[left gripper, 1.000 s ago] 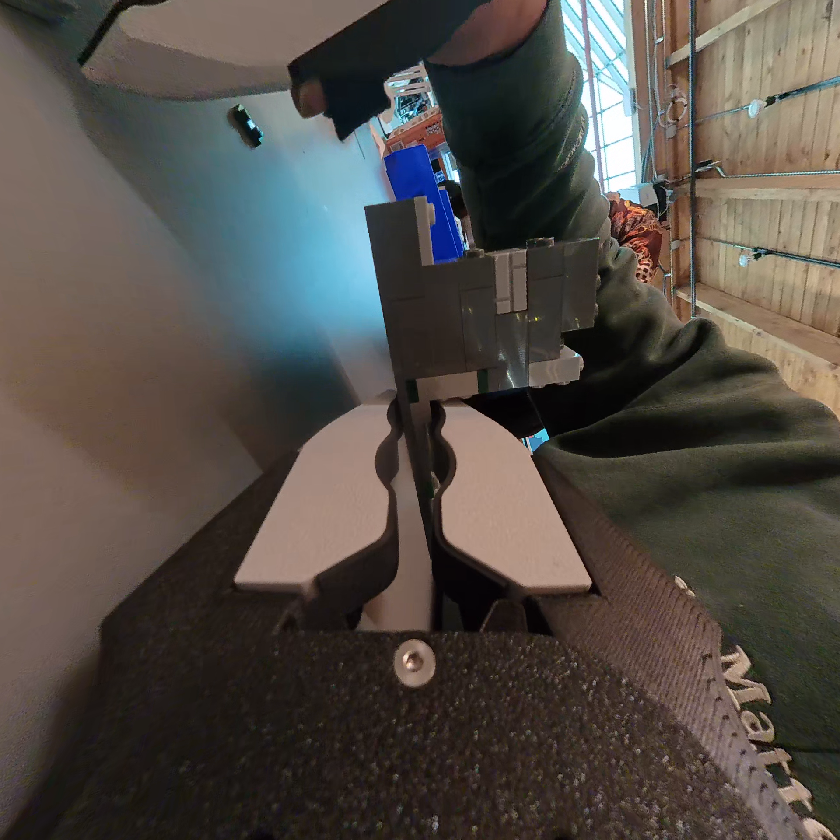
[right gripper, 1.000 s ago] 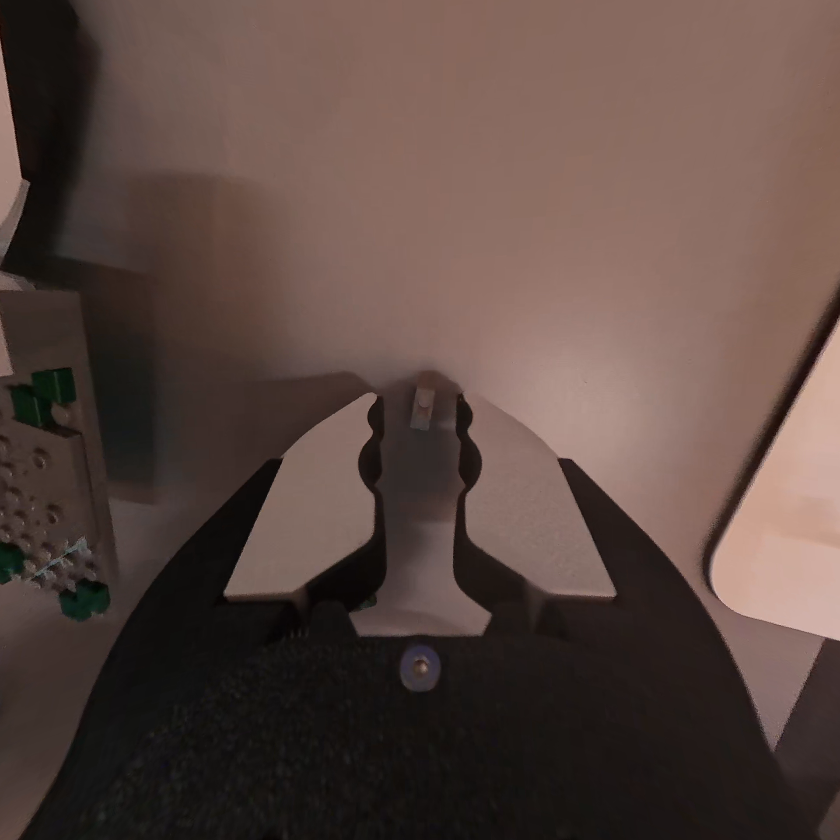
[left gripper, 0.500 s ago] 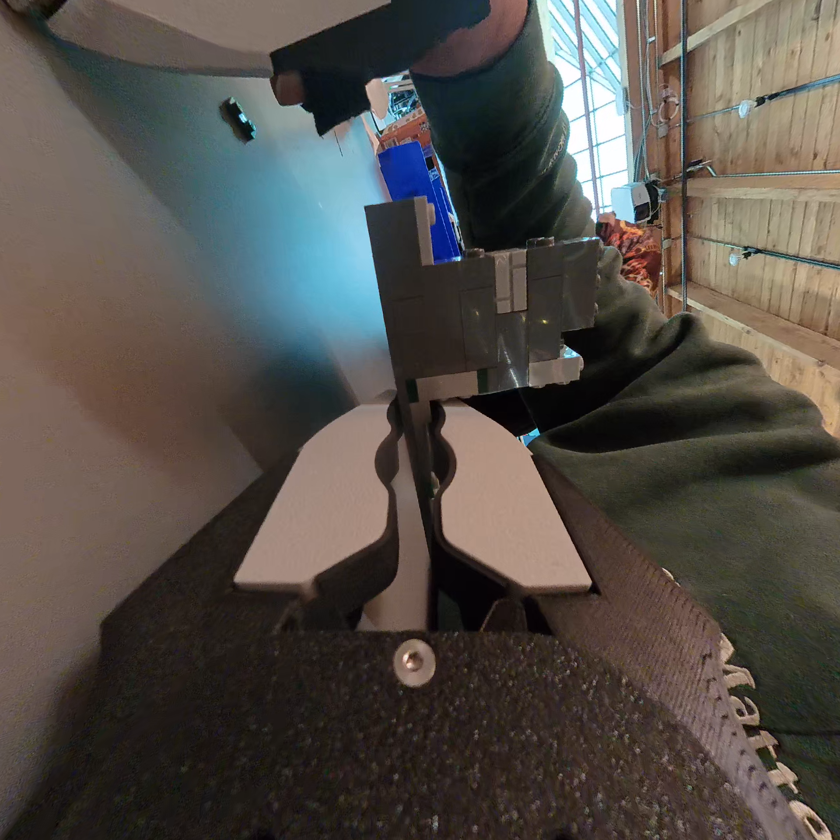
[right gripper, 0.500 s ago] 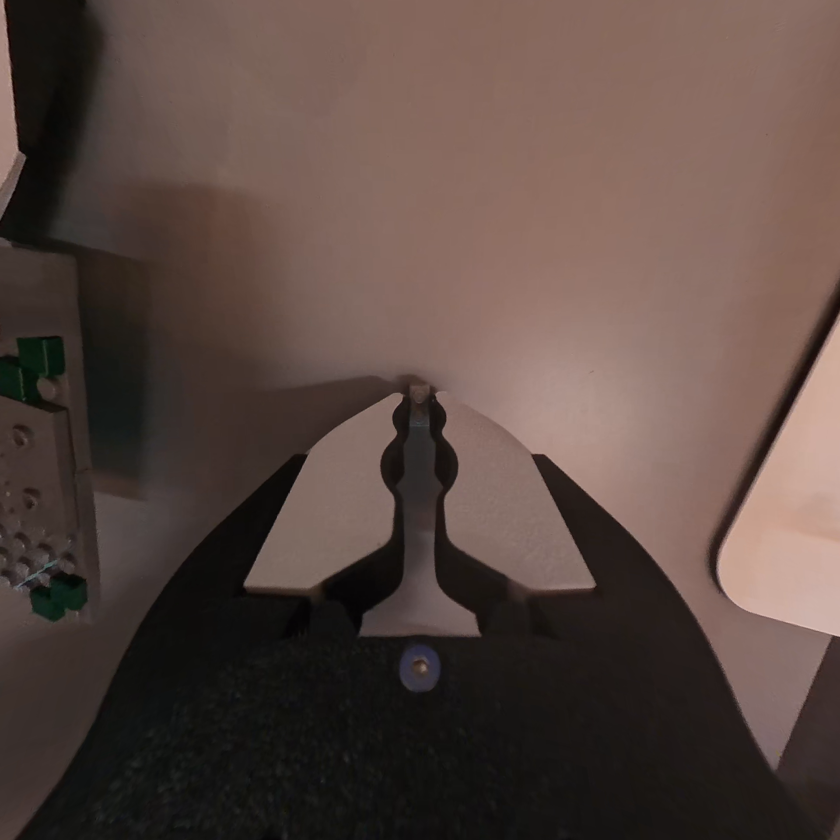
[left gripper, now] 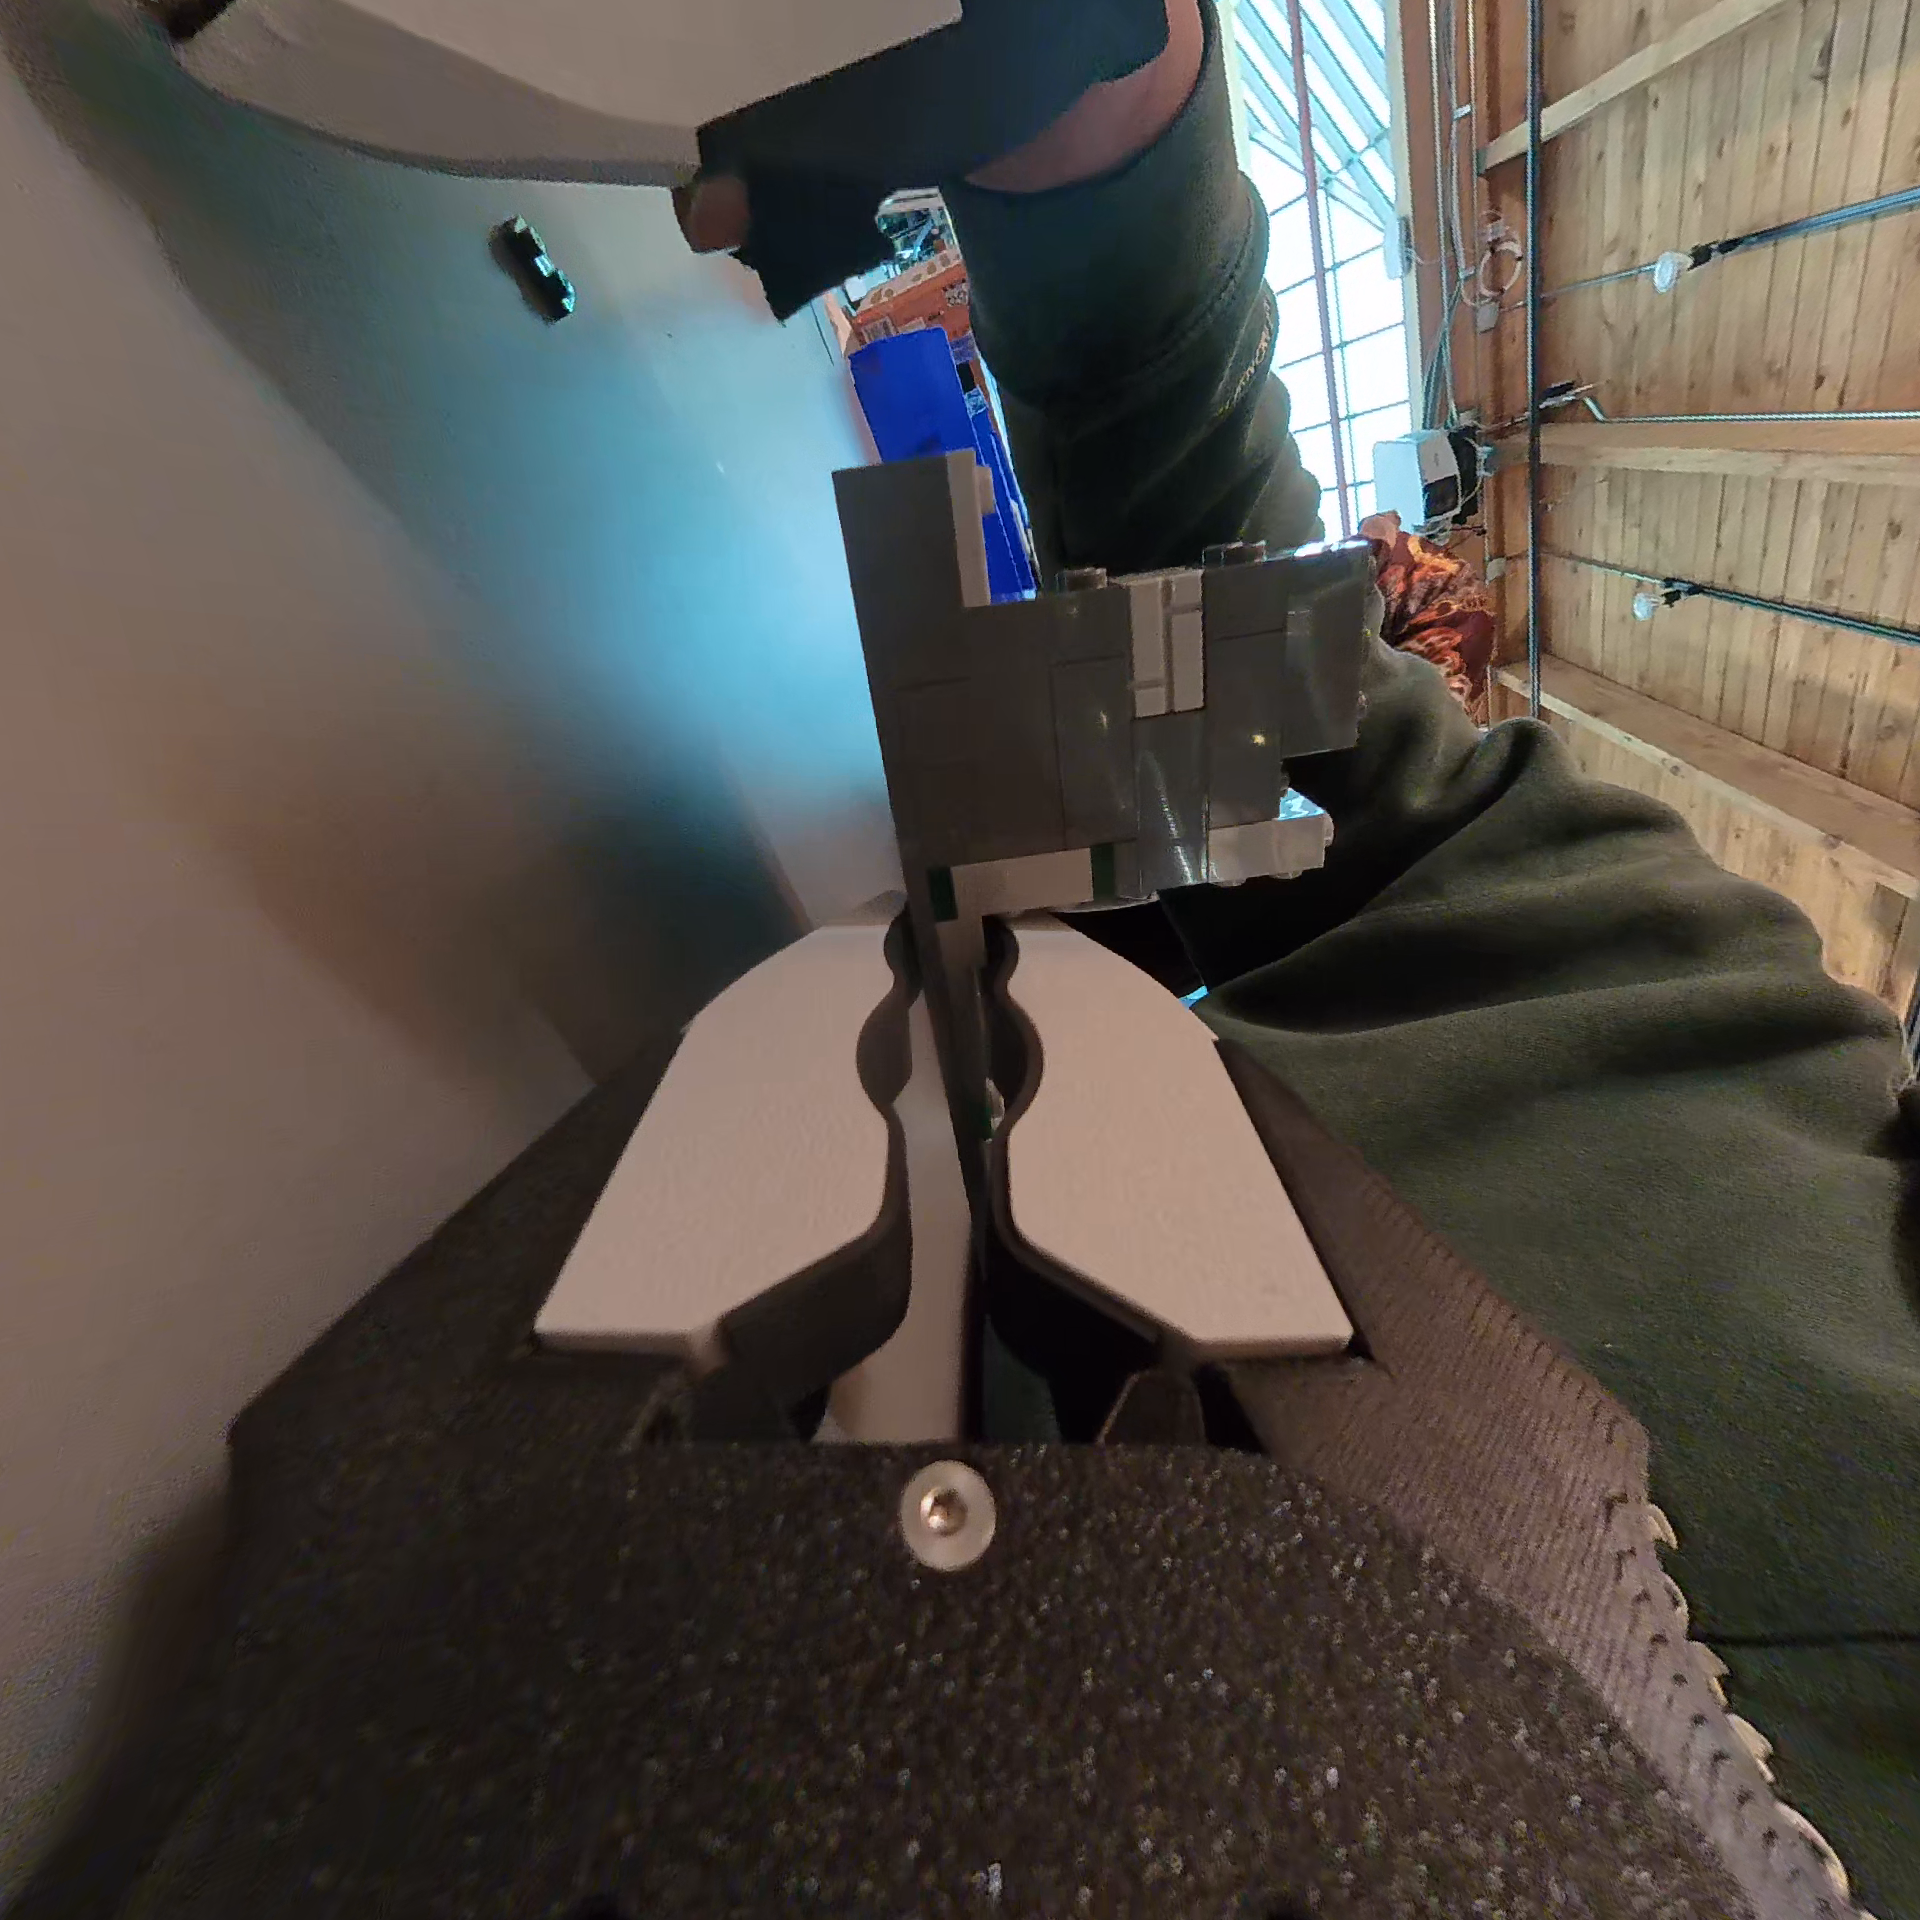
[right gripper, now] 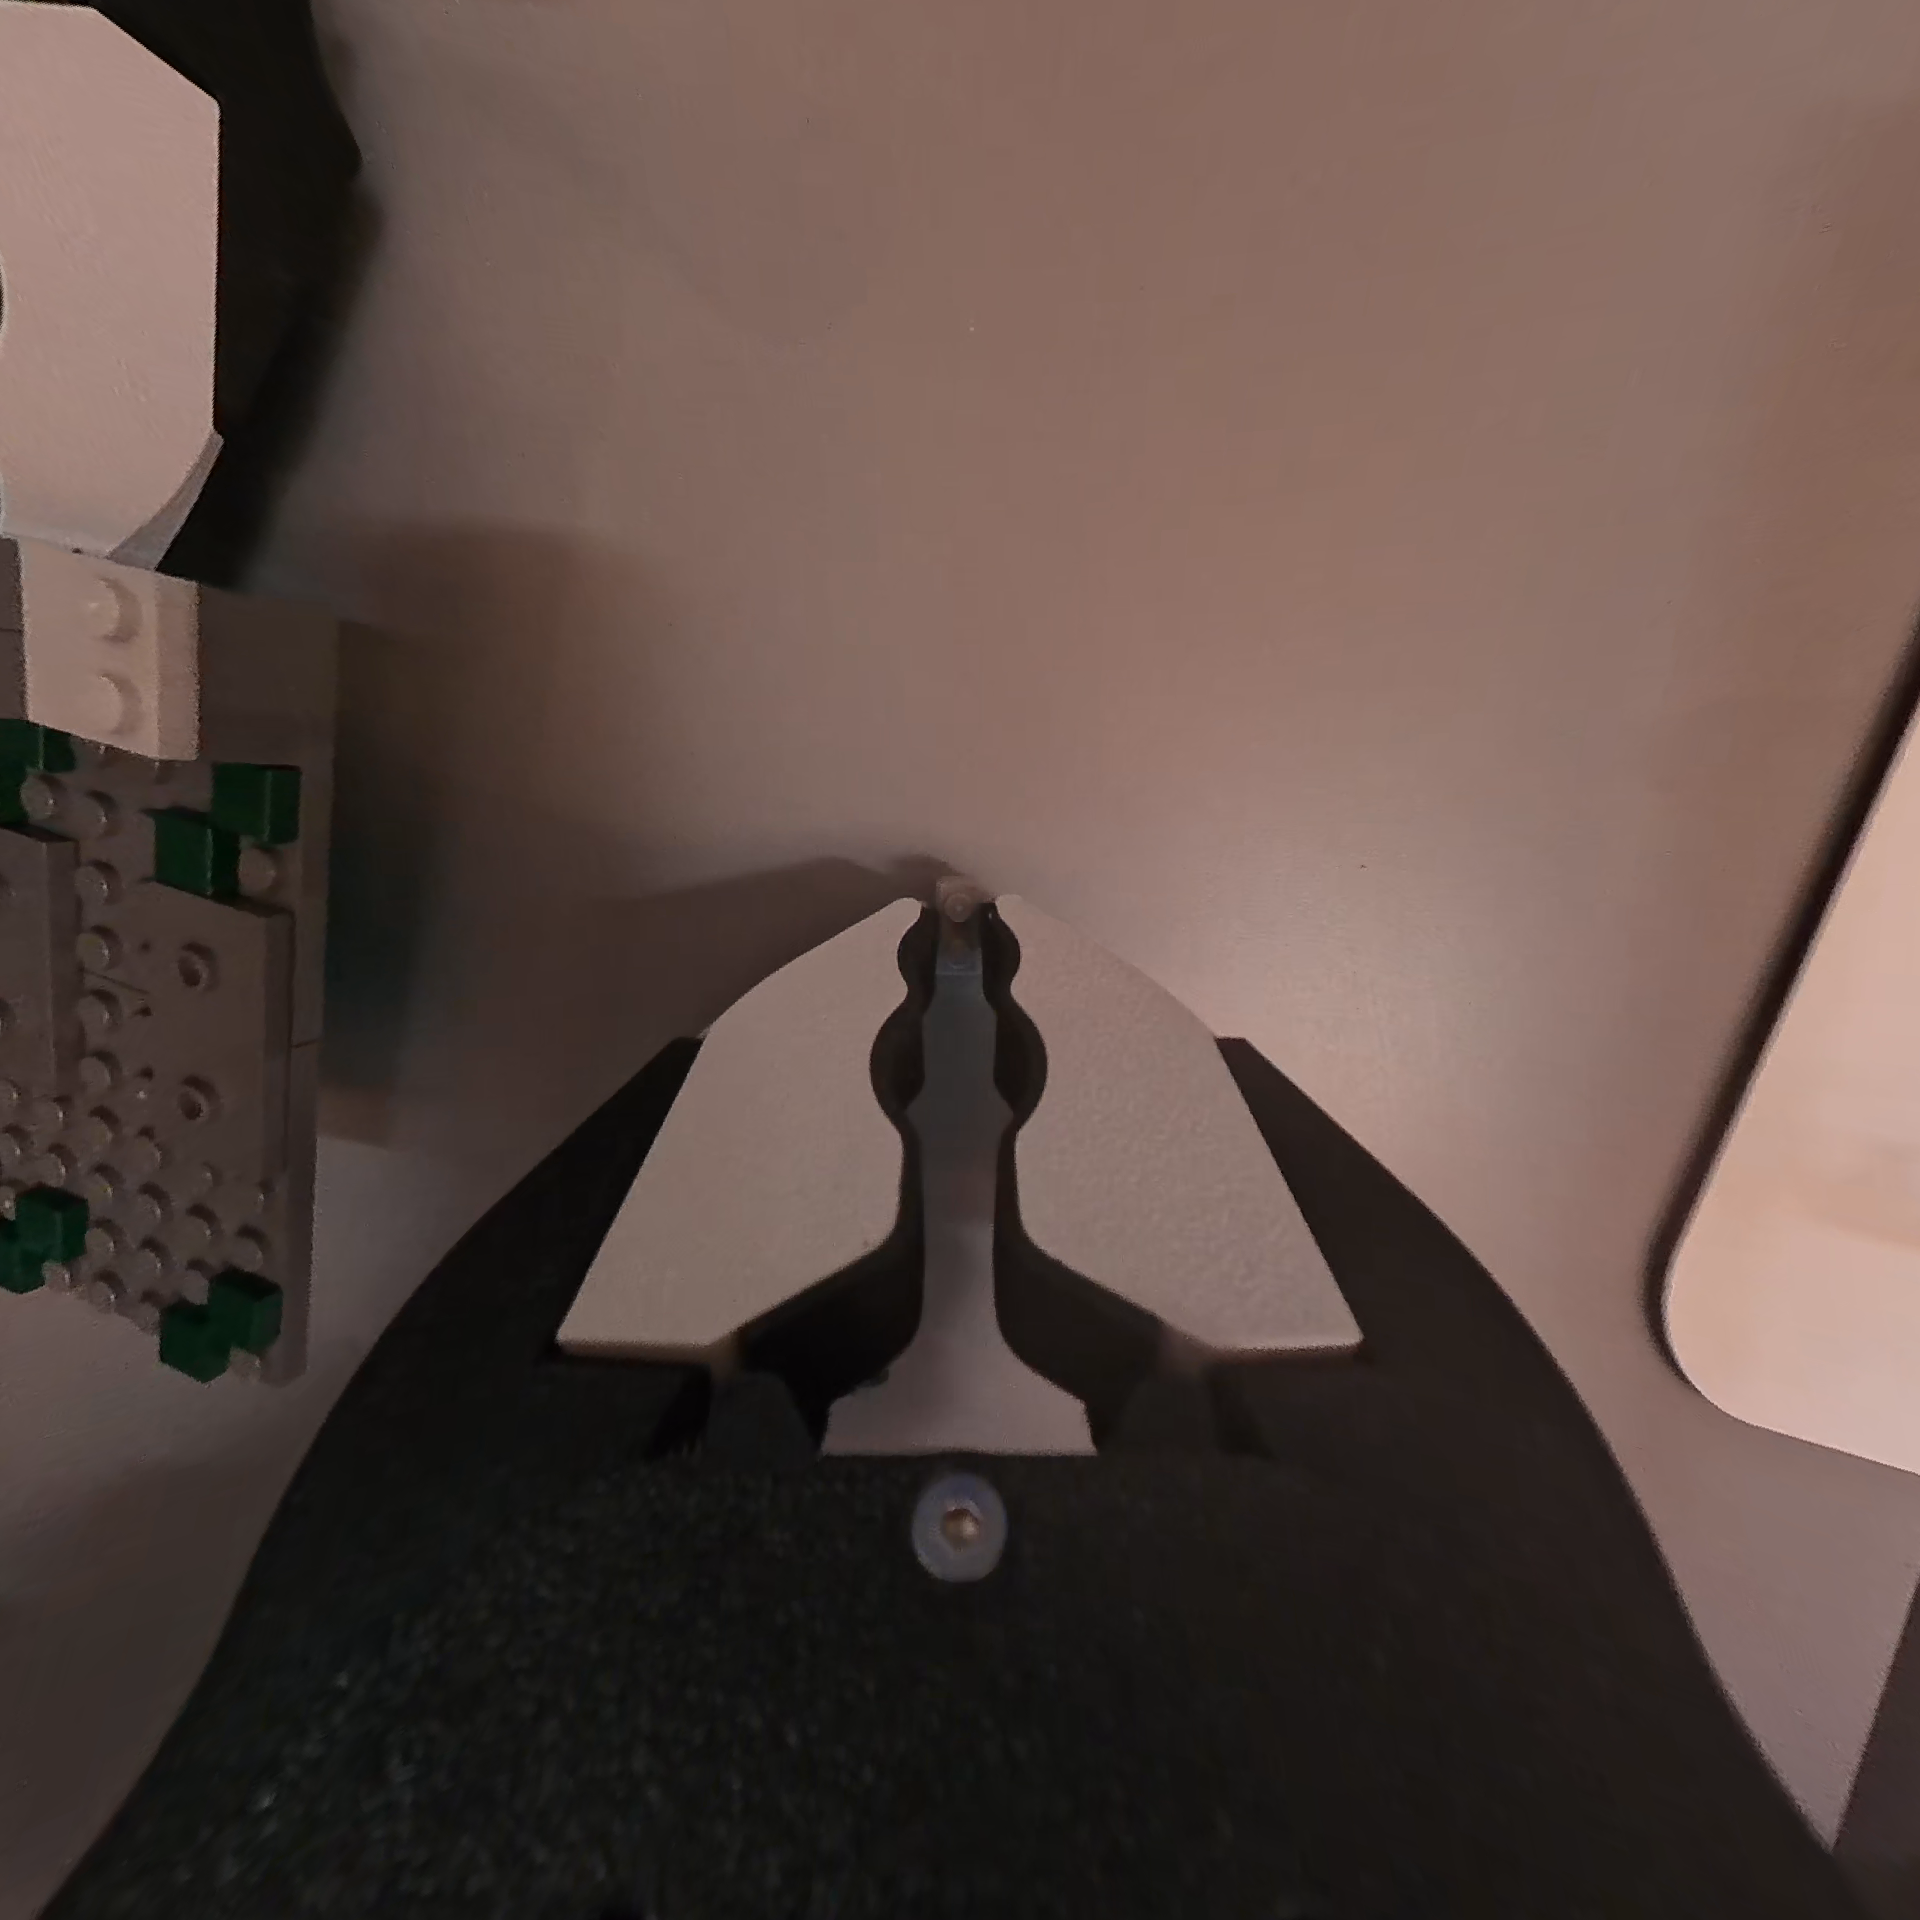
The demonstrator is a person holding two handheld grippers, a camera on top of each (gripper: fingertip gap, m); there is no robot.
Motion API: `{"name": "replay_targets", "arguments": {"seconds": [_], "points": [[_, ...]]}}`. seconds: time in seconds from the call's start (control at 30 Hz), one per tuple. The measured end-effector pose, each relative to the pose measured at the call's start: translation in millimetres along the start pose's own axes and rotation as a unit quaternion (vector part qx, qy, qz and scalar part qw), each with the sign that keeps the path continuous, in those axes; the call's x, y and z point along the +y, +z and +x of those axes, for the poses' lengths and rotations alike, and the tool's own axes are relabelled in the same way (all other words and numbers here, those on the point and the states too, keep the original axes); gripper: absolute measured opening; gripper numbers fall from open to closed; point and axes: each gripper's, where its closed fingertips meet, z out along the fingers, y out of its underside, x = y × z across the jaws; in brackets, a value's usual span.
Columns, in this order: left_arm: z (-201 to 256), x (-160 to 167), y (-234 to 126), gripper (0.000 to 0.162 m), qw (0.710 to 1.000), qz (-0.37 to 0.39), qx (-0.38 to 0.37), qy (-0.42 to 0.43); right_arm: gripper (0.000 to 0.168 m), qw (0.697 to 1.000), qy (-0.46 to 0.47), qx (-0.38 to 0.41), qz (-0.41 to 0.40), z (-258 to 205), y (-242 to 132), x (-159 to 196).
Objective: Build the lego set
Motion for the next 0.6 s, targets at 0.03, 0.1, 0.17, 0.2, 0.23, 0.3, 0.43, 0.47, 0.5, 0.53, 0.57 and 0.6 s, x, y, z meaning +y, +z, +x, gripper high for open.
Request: {"name": "replay_targets", "arguments": {"seconds": [0.03, 0.1, 0.17, 0.2, 0.23, 0.3, 0.43, 0.47, 0.5, 0.53, 0.57, 0.6], "points": [[0.2, -0.1, 0.0, 0.010, 1.000, 0.000, 0.001, -0.001, 0.007, 1.000, 0.000, -0.001, 0.001, -0.5, -0.2, -0.5], [0.5, 0.0, 0.0, 0.010, 1.000, 0.000, 0.002, -0.002, 0.007, 1.000, -0.001, -0.003, 0.003, -1.2, -0.6, -1.1], [0.6, 0.0, 0.1, 0.010, 1.000, 0.000, 0.003, -0.002, 0.007, 1.000, -0.002, -0.004, 0.006, -2.0, -1.1, -1.9], [0.6, 0.0, 0.0, 0.010, 1.000, 0.001, 0.003, -0.002, 0.008, 1.000, -0.001, -0.005, 0.008, -2.2, -1.4, -2.5], [0.6, -0.1, -0.2, 0.010, 1.000, 0.001, 0.003, -0.002, 0.007, 1.000, -0.001, -0.005, 0.010, -2.2, -1.7, -3.0], [0.8, -0.5, -0.5, 0.010, 1.000, 0.002, 0.004, -0.005, 0.008, 1.000, 0.002, -0.004, 0.015, -1.2, -2.9, -3.5], [1.5, -1.2, -1.4, 0.010, 1.000, 0.005, 0.010, -0.014, 0.008, 1.000, 0.011, -0.002, 0.024, 0.9, -7.9, -4.2], [1.7, -0.6, -1.3, 0.010, 1.000, 0.004, 0.010, -0.014, 0.008, 1.000, 0.012, -0.002, 0.028, 0.3, -9.7, -5.1], [2.1, 0.0, -1.2, 0.010, 1.000, 0.002, 0.012, -0.013, 0.007, 0.999, 0.013, -0.001, 0.030, -0.6, -11.5, -5.5], [3.2, 0.7, -0.8, 0.010, 1.000, 0.000, 0.016, -0.012, 0.008, 0.999, 0.012, 0.001, 0.032, -1.4, -13.0, -5.4], [5.5, 1.3, -0.6, 0.010, 1.000, -0.001, 0.023, -0.007, 0.008, 0.999, 0.010, 0.002, 0.032, -2.3, -14.3, -5.2], [8.2, 1.9, -0.1, 0.010, 1.000, -0.002, 0.031, -0.003, 0.008, 0.999, 0.010, 0.003, 0.034, -3.0, -15.5, -4.7]]}}
